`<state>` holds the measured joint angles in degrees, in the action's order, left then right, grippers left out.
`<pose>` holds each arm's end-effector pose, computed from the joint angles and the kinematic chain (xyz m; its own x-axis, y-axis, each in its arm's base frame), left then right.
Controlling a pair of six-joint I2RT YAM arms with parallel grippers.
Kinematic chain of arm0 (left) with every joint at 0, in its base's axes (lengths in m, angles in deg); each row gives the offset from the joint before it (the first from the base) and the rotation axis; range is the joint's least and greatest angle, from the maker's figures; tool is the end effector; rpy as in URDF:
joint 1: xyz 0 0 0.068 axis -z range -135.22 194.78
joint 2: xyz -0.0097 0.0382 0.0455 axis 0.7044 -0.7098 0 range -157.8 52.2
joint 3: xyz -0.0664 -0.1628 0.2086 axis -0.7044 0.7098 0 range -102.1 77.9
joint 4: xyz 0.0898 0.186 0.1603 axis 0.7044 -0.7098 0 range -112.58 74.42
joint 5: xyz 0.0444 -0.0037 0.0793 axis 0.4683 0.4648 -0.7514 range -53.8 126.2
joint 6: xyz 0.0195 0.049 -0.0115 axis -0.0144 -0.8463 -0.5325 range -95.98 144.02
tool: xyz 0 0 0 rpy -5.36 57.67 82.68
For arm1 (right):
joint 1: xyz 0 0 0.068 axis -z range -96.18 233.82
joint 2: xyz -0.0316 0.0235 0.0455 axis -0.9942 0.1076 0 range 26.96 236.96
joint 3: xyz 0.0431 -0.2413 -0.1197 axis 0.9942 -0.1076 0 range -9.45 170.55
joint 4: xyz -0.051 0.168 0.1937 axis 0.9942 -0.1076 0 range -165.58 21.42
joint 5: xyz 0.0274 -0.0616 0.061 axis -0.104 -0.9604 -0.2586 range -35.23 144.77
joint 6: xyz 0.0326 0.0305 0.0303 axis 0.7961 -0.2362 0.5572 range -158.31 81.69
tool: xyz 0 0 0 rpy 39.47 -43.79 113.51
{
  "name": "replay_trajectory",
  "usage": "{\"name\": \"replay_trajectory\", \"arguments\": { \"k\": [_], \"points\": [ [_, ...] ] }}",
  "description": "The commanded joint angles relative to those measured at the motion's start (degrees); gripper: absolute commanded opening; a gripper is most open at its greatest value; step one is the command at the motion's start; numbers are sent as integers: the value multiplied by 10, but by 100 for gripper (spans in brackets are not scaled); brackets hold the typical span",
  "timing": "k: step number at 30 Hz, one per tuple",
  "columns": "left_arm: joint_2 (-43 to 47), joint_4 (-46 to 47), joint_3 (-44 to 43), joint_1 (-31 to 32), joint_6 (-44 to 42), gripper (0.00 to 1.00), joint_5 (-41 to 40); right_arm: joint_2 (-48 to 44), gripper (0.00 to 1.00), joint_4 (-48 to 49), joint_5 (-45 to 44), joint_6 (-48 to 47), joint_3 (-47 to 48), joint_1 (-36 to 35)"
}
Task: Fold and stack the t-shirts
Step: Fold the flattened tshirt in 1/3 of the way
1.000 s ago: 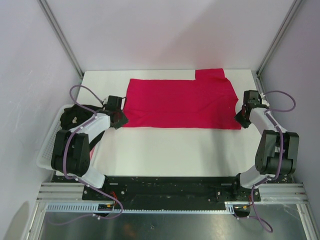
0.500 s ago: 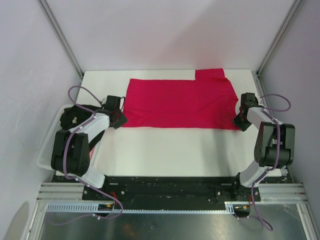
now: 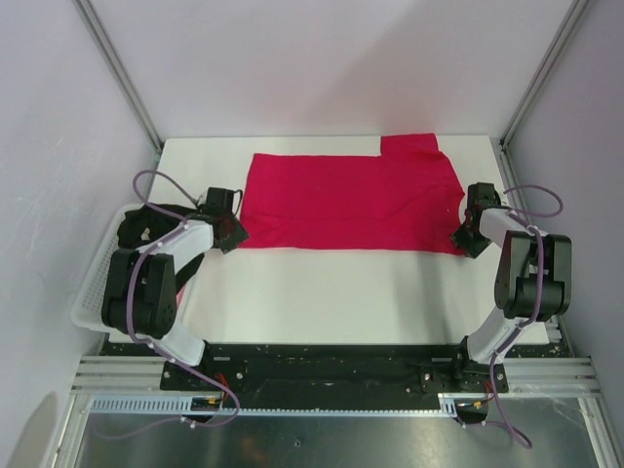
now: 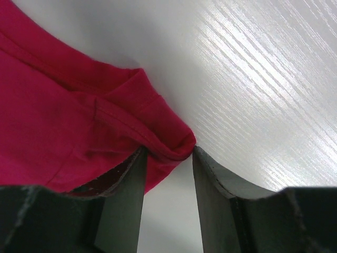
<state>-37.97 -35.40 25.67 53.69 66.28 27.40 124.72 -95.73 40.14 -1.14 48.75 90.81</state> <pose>0.3063 -0.0425 0.1817 -0.6672 -0.5681 -0.4819 -0.5082 0.8200 -0.2632 0.3220 -0.0485 0.1657 -0.5956 0.6618 -0.4552 0.7235 0.6882 0.0540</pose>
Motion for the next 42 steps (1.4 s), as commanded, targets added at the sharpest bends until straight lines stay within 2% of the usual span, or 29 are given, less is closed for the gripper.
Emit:
{"name": "replay_trajectory", "arguments": {
  "k": [1, 12, 16, 18, 19, 23, 26, 35, 42],
  "points": [
    [-18, 16, -9, -7, 13, 42, 5, 8, 44, 19, -19, -11, 0, 3],
    [-59, 19, -28, -8, 15, 42, -11, 21, 43, 29, -26, -20, 1, 2],
    [-70, 18, -36, -8, 14, 39, -15, 21, 43, 33, -27, -24, 1, 2],
    [-71, 18, -41, -8, 13, 35, -17, 21, 41, 34, -28, -27, 3, 2],
    [-71, 18, -43, -8, 11, 31, -18, 22, 39, 34, -29, -29, 6, 2],
    [-65, 17, -55, -7, 3, 10, -21, 27, 21, 24, -37, -33, 22, 5],
    [-56, 14, -57, -3, -1, 2, -29, 26, 13, 17, -40, -35, 28, 13],
    [4, -22, -27, 7, 11, 0, -60, -3, 1, -46, -53, -12, 31, 39],
    [76, -53, 34, 12, 36, 0, -76, -24, 0, -141, -49, 26, 30, 79]
  ]
}}
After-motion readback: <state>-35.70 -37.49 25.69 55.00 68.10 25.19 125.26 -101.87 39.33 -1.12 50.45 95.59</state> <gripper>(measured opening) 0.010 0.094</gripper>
